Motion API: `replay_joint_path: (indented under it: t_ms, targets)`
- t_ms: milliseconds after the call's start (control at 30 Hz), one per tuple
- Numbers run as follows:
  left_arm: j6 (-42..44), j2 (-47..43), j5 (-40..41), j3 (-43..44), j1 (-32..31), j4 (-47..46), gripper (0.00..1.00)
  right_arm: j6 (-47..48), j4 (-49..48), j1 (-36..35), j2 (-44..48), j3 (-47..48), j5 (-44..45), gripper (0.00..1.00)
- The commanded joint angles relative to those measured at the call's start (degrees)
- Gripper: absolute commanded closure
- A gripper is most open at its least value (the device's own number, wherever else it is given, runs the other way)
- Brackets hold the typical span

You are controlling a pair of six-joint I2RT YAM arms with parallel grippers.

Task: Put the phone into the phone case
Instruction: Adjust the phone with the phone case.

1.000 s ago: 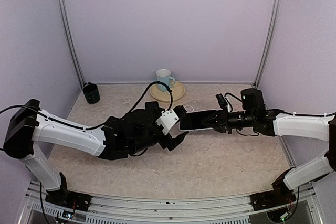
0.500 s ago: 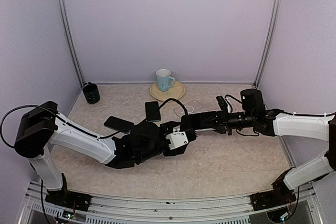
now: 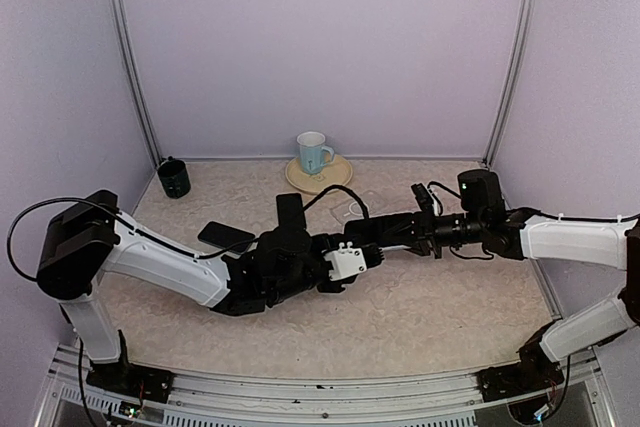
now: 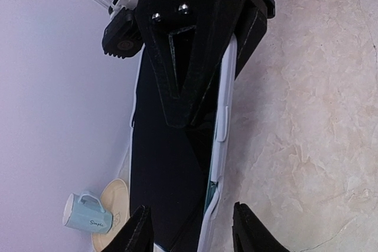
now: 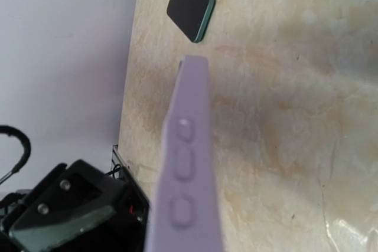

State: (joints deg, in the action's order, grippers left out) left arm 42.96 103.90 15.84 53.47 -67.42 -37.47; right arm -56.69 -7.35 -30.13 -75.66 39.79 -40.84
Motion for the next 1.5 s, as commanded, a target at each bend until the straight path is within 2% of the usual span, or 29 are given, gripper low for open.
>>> replay_joint_path:
  t_ms: [0,533,733,1000,1233,1467]
  targets:
    - [0.72,0.57,-1.49,1.55,0.52,1.11,0.56,-0.24,-3.26,-0.10,0.42,2.04,-1.95,1.00]
    - [1.12,2.49,-2.45,4.27,1.29,4.34,0.76,-0.96,-4.43,-0.37,-1.17,2.70,-3.81,1.00]
    - [2.22,2.37,-2.40,4.68,1.53,6.08,0.77,-1.13,-4.82,-0.36,-1.67,3.18,-4.59,1.00]
    - [2.37,2.74,-2.12,5.58,2.02,7.15,1.00,-1.23,-5.30,-0.37,-2.25,3.32,-5.17,1.00]
    - [1.02,2.41,-1.91,5.34,2.35,6.51,1.00,-1.89,-6.47,-0.37,-2.43,2.67,-5.82,1.00]
    - [-5.78,0.57,-0.25,3.04,3.90,0.72,1.00,-2.66,-7.80,-0.28,-2.60,1.91,-6.11,1.00]
